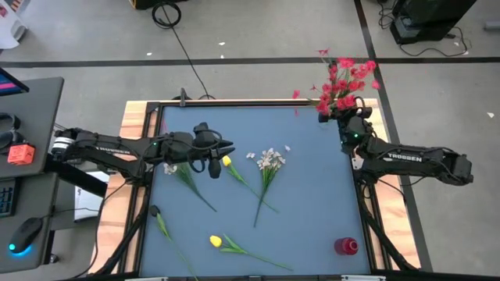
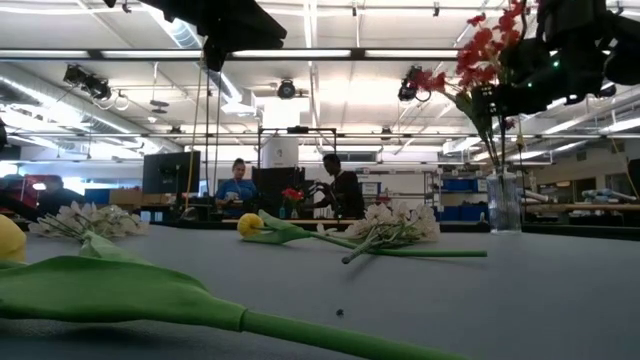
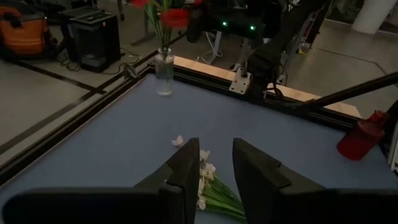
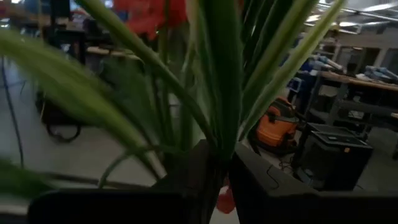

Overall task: Sort flowers into vase by color
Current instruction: Put the red flowers into the transparent vase

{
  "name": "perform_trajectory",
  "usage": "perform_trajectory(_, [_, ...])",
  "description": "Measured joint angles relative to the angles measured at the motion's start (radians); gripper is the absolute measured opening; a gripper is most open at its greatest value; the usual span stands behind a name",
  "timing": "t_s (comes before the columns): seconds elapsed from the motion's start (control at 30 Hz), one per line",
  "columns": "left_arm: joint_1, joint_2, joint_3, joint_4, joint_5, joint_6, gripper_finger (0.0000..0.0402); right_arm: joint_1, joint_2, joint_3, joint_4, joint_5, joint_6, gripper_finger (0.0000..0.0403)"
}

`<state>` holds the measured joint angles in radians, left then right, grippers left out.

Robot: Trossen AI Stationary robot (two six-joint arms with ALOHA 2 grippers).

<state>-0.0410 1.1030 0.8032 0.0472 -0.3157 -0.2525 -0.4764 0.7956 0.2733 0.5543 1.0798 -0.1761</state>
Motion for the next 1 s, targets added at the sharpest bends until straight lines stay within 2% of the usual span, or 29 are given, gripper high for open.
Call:
perform_trajectory(0.3, [0.0, 0.006, 0.0, -0.002, 0.001, -0.034, 0.01, 0.012, -0.023, 0.0, -0.184, 0.023, 0.098, 0.0066])
perform_trajectory(0.5, [0.0, 0.018, 0.0, -0.002, 0.004, -0.051, 0.01, -0.045, -0.024, 0.0, -0.283, -0.072, 0.2, 0.0066])
perform_trajectory(0.7, [0.0, 0.017, 0.0, 0.0, 0.004, -0.062, 0.01, -0.051, -0.033, 0.046, -0.364, -0.155, 0.207, 0.0068])
perform_trajectory(0.83, [0.0, 0.017, 0.0, 0.0, 0.004, -0.074, 0.01, -0.051, -0.032, 0.097, -0.53, -0.166, 0.251, 0.0073])
perform_trajectory(1.0, [0.0, 0.017, 0.0, 0.0, 0.004, -0.074, 0.01, -0.051, -0.058, 0.105, -0.592, -0.184, 0.291, 0.0085])
